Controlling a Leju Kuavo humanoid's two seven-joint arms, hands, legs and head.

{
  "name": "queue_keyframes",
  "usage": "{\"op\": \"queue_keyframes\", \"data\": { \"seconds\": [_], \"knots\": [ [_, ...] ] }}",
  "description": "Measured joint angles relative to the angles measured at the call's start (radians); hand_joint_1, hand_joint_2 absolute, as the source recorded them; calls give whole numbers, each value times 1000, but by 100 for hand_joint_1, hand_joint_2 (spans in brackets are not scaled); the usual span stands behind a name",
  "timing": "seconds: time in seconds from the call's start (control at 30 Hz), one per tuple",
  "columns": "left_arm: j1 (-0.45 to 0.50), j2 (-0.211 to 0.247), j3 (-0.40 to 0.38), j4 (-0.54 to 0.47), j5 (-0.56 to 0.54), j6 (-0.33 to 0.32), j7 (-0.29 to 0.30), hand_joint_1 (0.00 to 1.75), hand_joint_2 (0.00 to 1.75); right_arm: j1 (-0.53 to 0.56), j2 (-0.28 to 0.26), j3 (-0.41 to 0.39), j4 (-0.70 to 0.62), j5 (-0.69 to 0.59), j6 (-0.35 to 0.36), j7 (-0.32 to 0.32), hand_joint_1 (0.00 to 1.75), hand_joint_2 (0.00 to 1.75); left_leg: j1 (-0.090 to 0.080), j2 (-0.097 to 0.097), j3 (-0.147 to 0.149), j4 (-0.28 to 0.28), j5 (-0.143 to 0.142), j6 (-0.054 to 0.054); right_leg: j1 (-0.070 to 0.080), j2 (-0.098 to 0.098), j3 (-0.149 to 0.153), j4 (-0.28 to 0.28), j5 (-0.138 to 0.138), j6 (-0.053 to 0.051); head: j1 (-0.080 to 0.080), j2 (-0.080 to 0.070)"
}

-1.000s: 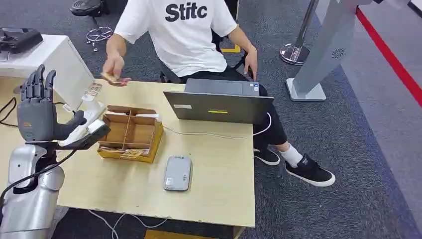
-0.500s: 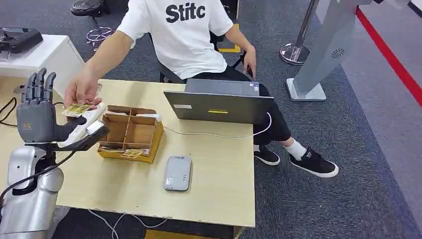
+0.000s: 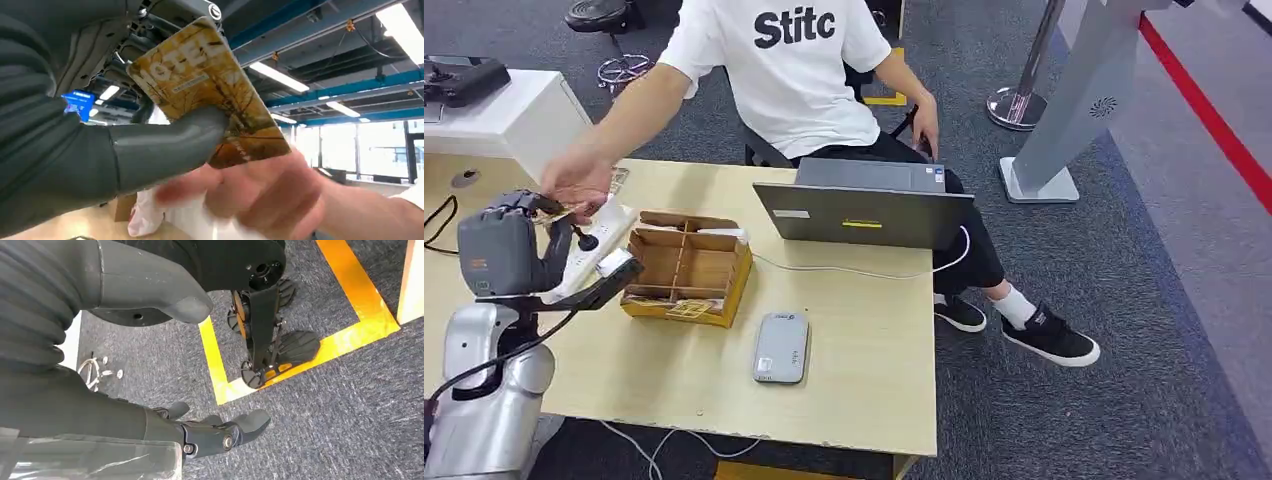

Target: Pass the card to the sensor for recognition and then transmit it.

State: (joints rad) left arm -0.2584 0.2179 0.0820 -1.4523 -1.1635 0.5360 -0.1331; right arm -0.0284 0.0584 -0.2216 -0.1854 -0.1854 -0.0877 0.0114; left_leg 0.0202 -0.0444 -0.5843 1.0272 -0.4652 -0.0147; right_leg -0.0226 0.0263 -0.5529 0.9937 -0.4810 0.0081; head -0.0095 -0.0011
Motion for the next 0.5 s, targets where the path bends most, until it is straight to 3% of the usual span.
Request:
{"op": "queue_keyframes", "data": {
  "seconds": [0.27,0.37,0.43,0.47,0.5],
  "knots": [
    [4,-10,-6,0,2,0,-10,175,175,0,0,0,0,3,-1,3,0,175,0,0,0,0,0,0,0,0,0,0,0,0,0,0],
    [15,-43,-37,0,-4,-1,-32,175,175,0,1,0,0,5,-3,7,0,175,0,0,0,0,0,0,0,0,0,0,0,0,0,0],
    [38,-116,-154,0,-48,-3,-47,175,175,0,4,3,0,8,-5,10,0,175,-1,0,0,0,0,0,-1,0,0,-1,1,1,0,0],
    [57,-165,-286,1,-76,-30,-59,175,175,0,7,5,0,20,-9,12,0,175,-1,0,0,0,0,0,-1,0,0,-1,1,1,0,0],
    [60,-177,-329,6,-84,-40,-59,175,175,0,8,5,0,24,-10,12,0,175,-1,0,0,0,0,0,-1,0,0,-1,1,1,0,0]
  ]
}}
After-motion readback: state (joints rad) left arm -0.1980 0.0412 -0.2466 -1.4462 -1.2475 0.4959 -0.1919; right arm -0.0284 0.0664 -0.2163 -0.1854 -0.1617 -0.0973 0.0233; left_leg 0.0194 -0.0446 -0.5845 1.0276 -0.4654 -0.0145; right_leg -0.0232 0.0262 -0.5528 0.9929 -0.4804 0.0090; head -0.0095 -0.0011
